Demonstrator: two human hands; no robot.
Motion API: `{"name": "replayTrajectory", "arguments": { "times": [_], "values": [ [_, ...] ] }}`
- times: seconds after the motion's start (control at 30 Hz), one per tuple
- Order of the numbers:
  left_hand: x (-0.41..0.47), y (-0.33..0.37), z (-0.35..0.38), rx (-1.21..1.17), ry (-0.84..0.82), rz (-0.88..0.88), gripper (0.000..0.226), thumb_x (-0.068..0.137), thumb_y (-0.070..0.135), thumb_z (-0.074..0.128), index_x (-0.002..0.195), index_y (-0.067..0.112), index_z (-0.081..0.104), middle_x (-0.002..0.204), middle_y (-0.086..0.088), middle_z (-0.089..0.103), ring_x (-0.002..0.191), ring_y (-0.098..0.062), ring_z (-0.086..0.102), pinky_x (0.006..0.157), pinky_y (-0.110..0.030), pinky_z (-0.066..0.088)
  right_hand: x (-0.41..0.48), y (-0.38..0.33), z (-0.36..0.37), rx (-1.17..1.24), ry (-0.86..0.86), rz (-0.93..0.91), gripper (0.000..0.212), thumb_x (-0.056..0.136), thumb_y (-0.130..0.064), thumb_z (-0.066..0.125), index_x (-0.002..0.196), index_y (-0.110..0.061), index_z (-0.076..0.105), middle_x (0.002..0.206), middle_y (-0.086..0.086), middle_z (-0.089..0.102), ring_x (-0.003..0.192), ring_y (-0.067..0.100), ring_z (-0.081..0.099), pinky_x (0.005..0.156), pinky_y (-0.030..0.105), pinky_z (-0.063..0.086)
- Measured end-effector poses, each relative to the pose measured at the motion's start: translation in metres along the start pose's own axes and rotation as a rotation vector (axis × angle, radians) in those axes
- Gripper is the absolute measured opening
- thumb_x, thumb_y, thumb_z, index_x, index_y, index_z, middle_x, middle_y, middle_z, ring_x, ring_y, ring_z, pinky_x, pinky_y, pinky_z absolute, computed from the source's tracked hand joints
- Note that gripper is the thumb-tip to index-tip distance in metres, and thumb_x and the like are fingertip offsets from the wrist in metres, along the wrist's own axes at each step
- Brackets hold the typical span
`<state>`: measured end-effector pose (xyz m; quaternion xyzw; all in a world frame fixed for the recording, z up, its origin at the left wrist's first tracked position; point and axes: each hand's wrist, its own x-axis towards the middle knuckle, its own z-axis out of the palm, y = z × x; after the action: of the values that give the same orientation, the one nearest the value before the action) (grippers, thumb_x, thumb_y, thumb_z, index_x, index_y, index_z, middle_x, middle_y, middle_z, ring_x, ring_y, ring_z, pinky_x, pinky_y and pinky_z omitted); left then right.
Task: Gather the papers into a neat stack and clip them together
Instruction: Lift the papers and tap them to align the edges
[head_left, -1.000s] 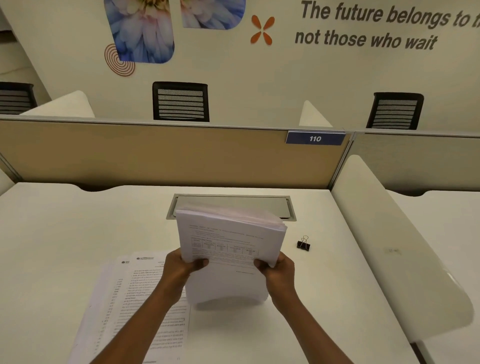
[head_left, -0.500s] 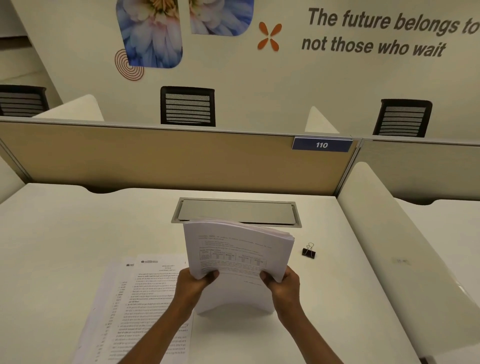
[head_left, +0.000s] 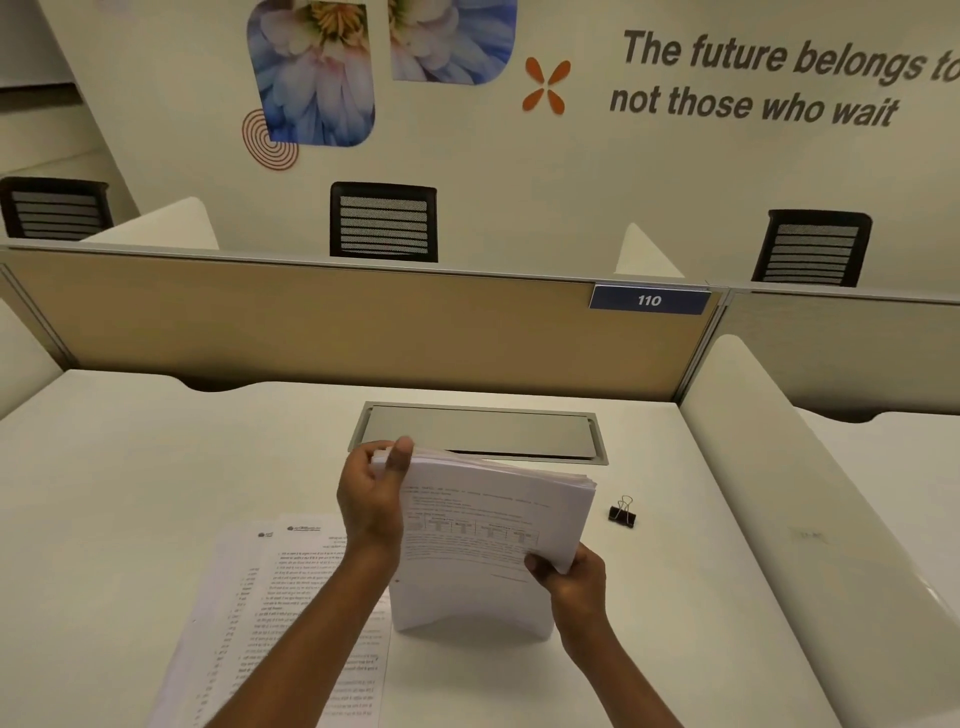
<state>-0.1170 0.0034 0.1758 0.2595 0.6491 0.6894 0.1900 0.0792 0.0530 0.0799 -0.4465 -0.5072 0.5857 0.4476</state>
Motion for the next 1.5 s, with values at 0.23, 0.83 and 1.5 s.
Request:
{"name": "replayTrajectory", "arguments": {
  "times": [0.23,0.83,1.5],
  "values": [
    [-0.002,0.014,0.015,0.233,0.116,-0.177,0.072,0.063,0.080,0.057,0.101,0.020,0.047,0.088,-0.005,0.061,0.080,-0.025,0.062,0.068,-0.041,0.053,0.000,0.001,-0.002,-0.006,-0.013,-0.020,0.027,0.075,0.014,0.070,0.090,-0.009,0.071,0.078,-0.009,0.077,0.084,0.023,0.068,0.061,0.018,0.057],
    [-0.002,0.012,0.016,0.277,0.138,-0.153,0.030,0.096,0.050,0.038,0.100,0.020,0.043,0.084,-0.002,0.056,0.076,-0.020,0.057,0.071,-0.039,0.050,0.000,0.003,-0.003,0.023,-0.037,-0.025,0.026,0.062,-0.009,0.073,0.088,-0.015,0.073,0.086,-0.001,0.077,0.081,0.020,0.071,0.063,0.024,0.058],
    [-0.006,-0.083,-0.026,0.190,-0.532,-0.311,0.035,0.073,0.009,0.080,0.103,0.022,0.068,0.101,-0.003,0.073,0.097,-0.024,0.067,0.083,-0.036,0.059,0.004,0.011,-0.003,-0.007,-0.020,0.049,0.023,0.064,0.001,0.076,0.081,-0.013,0.072,0.077,-0.002,0.076,0.081,0.027,0.068,0.058,0.018,0.056]
  ]
}}
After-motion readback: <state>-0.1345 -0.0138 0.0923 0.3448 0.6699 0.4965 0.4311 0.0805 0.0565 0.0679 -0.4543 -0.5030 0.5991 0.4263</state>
